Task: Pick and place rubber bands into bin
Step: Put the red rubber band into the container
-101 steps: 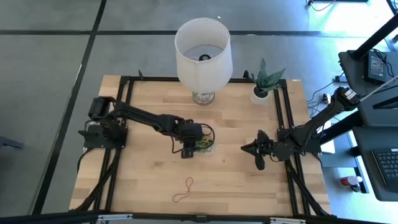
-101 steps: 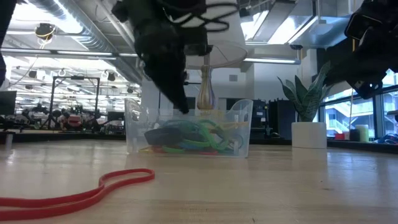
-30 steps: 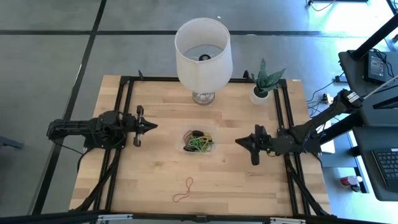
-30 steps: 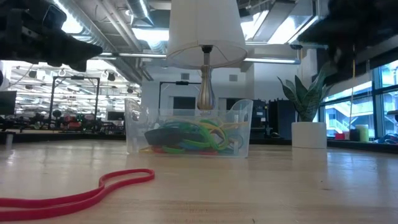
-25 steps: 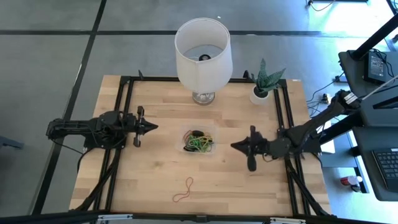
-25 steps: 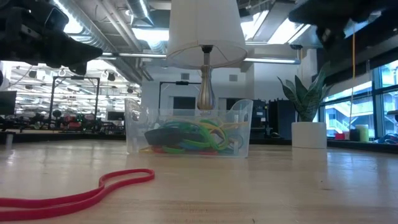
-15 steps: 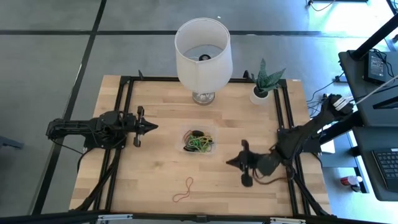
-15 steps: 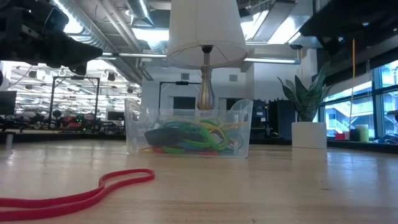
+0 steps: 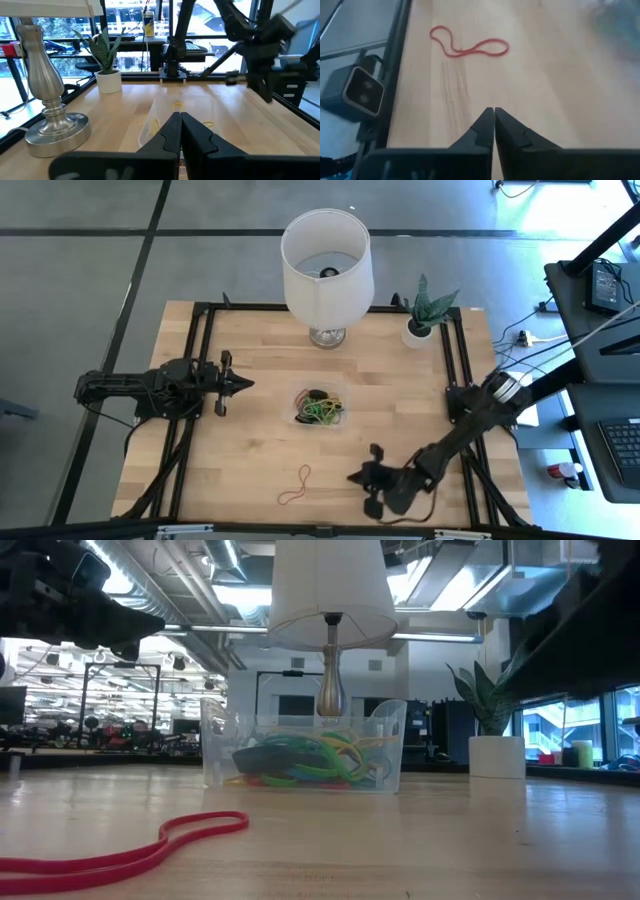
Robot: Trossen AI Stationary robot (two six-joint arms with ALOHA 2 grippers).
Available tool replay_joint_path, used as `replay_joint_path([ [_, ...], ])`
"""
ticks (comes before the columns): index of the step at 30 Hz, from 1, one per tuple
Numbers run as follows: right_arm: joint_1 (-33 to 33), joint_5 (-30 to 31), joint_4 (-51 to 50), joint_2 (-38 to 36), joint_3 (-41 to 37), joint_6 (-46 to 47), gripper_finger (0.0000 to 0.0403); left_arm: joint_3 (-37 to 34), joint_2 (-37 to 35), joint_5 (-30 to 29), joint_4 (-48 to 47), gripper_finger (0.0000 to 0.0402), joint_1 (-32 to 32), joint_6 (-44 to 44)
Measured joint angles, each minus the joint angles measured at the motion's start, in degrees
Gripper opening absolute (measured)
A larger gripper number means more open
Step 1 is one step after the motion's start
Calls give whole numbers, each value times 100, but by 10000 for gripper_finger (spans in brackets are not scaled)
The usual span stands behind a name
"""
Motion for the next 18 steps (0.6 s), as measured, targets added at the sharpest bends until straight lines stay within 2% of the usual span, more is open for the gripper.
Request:
replay_joint_path([
  [4,-90,6,36,857,652,127,43,0,0,0,-1,4,0,0],
  [10,-424,35,92,1855,1509,122,115,0,0,0,1,4,0,0],
  [14,-690,213,114,2308,2028,77,172,0,2,-2,2,4,-2,0],
  [18,-900,264,161,2667,2446,-497,227,0,2,-2,7,4,-2,0],
])
